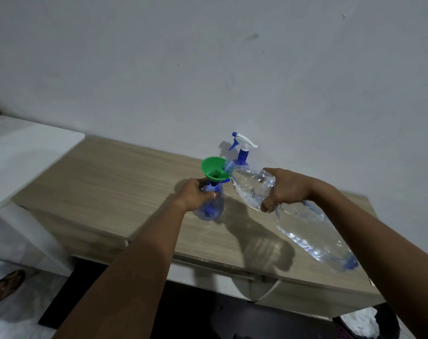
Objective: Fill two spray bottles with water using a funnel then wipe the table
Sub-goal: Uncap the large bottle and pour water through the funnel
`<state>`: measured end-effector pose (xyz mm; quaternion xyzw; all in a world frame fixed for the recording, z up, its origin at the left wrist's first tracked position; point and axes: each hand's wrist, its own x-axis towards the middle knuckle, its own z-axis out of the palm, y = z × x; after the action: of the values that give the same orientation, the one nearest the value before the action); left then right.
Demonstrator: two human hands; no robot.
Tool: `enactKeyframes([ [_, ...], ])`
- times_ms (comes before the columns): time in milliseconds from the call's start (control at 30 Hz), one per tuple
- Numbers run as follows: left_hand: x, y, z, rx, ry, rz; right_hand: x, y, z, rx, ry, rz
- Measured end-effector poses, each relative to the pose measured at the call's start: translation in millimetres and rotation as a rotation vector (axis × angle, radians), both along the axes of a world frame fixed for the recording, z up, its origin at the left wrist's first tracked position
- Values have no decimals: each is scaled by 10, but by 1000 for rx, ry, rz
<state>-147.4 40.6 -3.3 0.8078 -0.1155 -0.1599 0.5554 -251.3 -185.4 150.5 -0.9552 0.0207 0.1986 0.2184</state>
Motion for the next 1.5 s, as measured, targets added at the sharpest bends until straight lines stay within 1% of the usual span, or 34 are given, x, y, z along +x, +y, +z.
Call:
enactKeyframes([
  [533, 39, 18, -52, -15, 19, -5, 19, -34, 50, 2, 109, -9],
  [967, 66, 24, -85, -5, 28, -6, 15, -47, 57, 23, 127, -24],
  [1500, 68, 27, -79, -6, 37, -13, 24, -69, 53, 3, 160, -20],
])
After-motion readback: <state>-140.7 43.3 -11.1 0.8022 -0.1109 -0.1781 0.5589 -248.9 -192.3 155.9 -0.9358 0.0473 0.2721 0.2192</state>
